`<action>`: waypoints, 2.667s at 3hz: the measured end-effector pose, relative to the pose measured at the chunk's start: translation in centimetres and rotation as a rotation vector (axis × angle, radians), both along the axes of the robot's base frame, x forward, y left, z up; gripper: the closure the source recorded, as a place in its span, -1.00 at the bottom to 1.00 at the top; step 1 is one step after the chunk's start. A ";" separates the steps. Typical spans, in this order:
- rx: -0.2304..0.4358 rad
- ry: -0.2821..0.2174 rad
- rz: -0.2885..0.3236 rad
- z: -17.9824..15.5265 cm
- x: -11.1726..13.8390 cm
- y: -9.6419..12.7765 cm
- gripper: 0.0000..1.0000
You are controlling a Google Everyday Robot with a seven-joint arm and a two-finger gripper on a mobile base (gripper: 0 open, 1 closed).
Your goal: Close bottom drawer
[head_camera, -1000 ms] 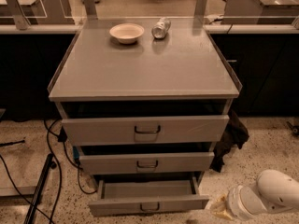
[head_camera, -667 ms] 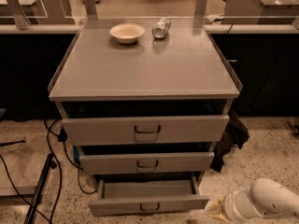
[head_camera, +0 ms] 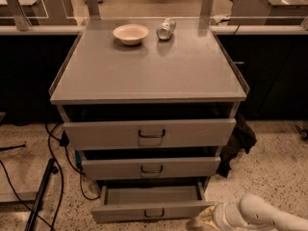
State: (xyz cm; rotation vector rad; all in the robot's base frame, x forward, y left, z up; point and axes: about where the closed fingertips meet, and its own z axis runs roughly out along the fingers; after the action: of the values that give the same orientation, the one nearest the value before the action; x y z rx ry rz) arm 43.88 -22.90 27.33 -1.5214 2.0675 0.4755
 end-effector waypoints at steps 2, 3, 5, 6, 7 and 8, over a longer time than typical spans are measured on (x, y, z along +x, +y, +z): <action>0.056 0.046 0.034 -11.1 3.4 3.5 1.00; 0.057 0.045 0.034 -11.1 3.4 3.5 1.00; 0.083 -0.054 0.040 -12.4 4.5 4.0 1.00; 0.100 -0.126 0.040 -12.9 5.5 4.3 1.00; 0.111 -0.197 0.048 -13.3 6.5 4.6 1.00; 0.116 -0.268 0.067 -13.9 7.6 5.1 1.00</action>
Offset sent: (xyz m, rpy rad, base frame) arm 0.0506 0.0584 -0.1673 0.0753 0.0751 0.0820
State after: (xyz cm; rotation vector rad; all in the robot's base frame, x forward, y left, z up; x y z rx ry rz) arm 51.47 -17.83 13.47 -1.5004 1.7594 0.3862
